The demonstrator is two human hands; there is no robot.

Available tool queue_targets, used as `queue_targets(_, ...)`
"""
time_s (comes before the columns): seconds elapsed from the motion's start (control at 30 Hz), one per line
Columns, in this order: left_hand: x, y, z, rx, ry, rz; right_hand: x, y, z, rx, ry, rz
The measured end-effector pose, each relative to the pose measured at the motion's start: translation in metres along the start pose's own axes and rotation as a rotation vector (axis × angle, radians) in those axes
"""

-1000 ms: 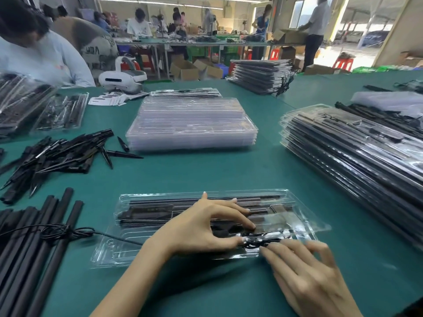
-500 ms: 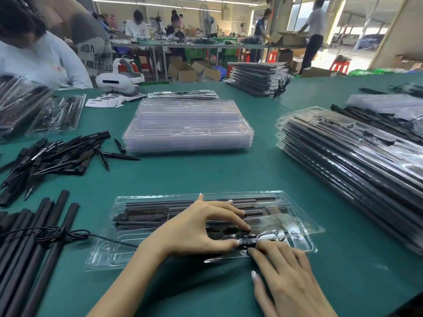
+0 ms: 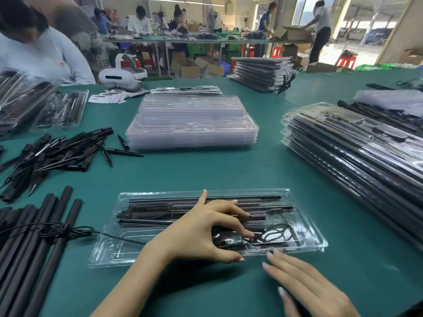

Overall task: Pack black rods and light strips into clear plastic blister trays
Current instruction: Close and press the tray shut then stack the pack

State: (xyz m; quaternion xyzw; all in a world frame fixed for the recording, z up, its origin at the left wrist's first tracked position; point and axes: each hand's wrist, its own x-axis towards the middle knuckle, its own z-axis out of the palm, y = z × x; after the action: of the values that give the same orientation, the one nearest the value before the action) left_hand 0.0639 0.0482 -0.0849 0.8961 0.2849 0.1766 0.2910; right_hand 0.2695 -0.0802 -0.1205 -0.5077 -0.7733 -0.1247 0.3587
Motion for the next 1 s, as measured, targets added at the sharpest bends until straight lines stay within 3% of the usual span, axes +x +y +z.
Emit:
queue_targets(0.23,0.001,-0.005,0.004,0.021,-0.001,0.005,-0.005,0.030,-0.019,-0.025,0.073,0.178)
queue_targets(0.43,0.003,-0.003,0.003,0.014,0.003,-0.002,0.011,0.045,-0.027,0.175,-0.041,0.538)
queue_targets(0.67,0.003,0.002,0.006,0.195,-0.028,0.007,0.031,0.062,-0.034,0.400,-0.240,0.967)
queue_targets(0.8,0.005,0.001,0.009,0.355,-0.129,-0.018,0.045,0.079,-0.039,0.571,-0.390,1.116)
queue_targets(1.0,0.007,-0.002,0.013,0.450,-0.108,-0.031,0.055,0.090,-0.036,0.762,-0.546,1.229)
